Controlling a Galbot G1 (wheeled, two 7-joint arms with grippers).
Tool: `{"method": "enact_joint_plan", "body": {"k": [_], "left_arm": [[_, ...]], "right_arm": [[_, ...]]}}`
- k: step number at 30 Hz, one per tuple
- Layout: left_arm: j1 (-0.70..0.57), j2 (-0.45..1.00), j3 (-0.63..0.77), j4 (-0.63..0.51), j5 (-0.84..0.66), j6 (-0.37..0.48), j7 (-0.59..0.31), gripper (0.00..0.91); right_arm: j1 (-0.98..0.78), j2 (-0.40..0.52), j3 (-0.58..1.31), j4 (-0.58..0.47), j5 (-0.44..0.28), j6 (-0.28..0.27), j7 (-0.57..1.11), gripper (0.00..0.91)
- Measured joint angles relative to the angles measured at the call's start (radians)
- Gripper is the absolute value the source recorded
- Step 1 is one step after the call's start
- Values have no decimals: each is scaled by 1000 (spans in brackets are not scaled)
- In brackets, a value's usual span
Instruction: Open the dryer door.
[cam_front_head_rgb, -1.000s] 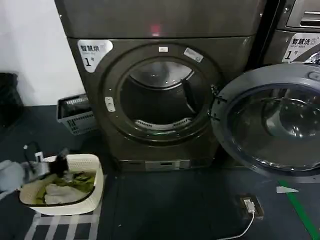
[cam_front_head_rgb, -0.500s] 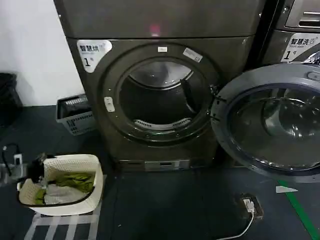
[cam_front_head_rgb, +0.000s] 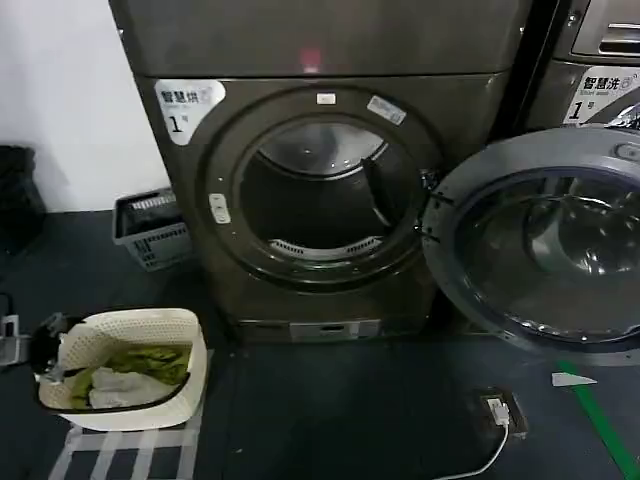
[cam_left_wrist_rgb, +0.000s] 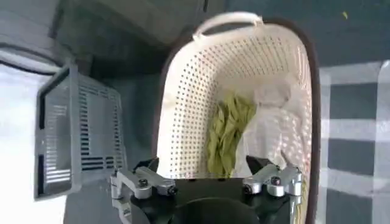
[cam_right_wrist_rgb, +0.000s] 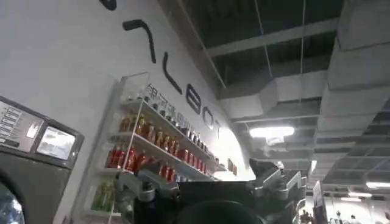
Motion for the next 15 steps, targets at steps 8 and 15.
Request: {"method": "enact_joint_plan", "body": {"k": [8, 15], "left_arm": [[2, -5, -26, 40, 10, -17, 4, 907], [7, -6, -27, 38, -1, -26, 5, 907]], "right_arm": [[-3, 1, 3, 2, 0, 1, -2, 907], [-3, 8, 1, 12, 0, 2, -3, 907]]}}
